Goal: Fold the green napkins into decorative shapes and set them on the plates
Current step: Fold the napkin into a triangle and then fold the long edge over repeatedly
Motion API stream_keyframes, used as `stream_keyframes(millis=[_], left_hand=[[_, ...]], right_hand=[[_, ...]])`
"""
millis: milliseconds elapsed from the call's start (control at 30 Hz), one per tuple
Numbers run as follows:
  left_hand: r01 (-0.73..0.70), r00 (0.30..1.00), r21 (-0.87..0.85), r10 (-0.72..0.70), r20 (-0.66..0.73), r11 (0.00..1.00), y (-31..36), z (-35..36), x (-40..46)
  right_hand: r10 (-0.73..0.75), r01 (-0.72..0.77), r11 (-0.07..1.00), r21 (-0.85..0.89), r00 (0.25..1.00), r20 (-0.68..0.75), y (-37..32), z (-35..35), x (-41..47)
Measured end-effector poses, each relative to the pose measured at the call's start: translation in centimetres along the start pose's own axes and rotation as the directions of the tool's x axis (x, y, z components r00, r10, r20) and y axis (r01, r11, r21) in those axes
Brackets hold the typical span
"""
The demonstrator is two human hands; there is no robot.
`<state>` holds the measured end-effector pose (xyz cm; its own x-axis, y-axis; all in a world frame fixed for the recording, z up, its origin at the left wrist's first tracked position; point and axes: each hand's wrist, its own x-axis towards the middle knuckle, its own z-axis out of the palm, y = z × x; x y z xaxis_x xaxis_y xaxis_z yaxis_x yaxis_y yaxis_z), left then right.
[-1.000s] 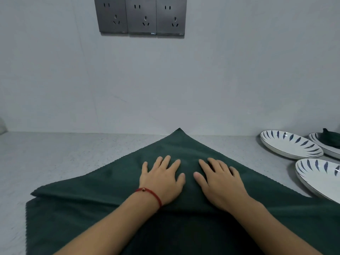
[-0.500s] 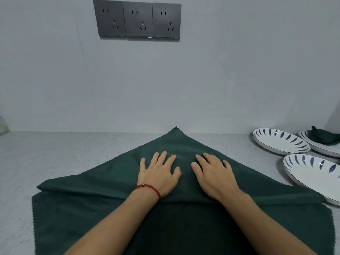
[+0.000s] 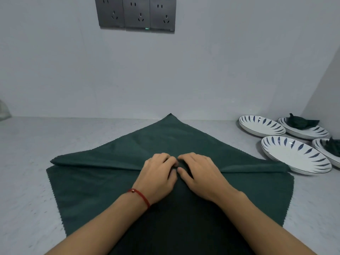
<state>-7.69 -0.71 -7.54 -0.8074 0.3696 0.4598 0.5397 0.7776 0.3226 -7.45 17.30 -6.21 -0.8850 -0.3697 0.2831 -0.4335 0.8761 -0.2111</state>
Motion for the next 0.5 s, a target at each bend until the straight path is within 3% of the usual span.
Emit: stream_keyframes(millis=[167,500], left_hand=[[0.025,0.999,0.034,-0.026,0.021,0.999,0.2,0.0,-0.1],[0.022,0.999,-0.024,-0.021,0.035,0.999,0.3,-1.1,-0.3]], right_hand=[[-0.052,0.053,0.998,0.032,0.998,-0.041,0.5,0.6,-0.2],[-0.197,0.189,0.98,-0.066,0.97,-0.142,1.2,0.2,-0.1]])
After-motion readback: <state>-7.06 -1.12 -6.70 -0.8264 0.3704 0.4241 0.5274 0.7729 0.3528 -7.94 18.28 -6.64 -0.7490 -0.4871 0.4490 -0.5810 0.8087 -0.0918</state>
